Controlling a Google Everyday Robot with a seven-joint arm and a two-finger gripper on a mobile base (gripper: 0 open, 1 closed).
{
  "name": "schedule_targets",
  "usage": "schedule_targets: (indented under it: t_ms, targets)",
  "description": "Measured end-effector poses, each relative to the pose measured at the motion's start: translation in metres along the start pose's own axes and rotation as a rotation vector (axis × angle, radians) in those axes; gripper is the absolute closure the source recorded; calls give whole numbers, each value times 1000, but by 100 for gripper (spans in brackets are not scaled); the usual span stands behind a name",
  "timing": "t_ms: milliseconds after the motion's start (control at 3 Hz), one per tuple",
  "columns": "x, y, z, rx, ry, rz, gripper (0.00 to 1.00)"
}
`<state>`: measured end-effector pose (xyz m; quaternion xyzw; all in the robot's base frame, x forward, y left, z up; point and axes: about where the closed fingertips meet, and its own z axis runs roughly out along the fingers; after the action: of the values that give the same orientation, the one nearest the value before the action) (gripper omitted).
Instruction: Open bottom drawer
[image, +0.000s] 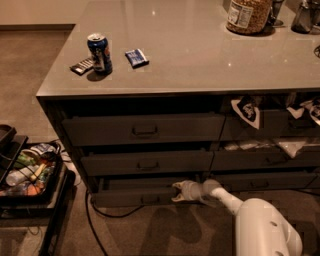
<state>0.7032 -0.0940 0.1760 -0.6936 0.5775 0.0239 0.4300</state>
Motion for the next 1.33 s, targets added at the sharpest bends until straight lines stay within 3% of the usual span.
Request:
schedule_targets:
  t_ms: [1000, 1333]
  targets:
    - [-6, 18, -11, -34, -29, 41, 100]
    - [-6, 21, -10, -118, -42, 67, 100]
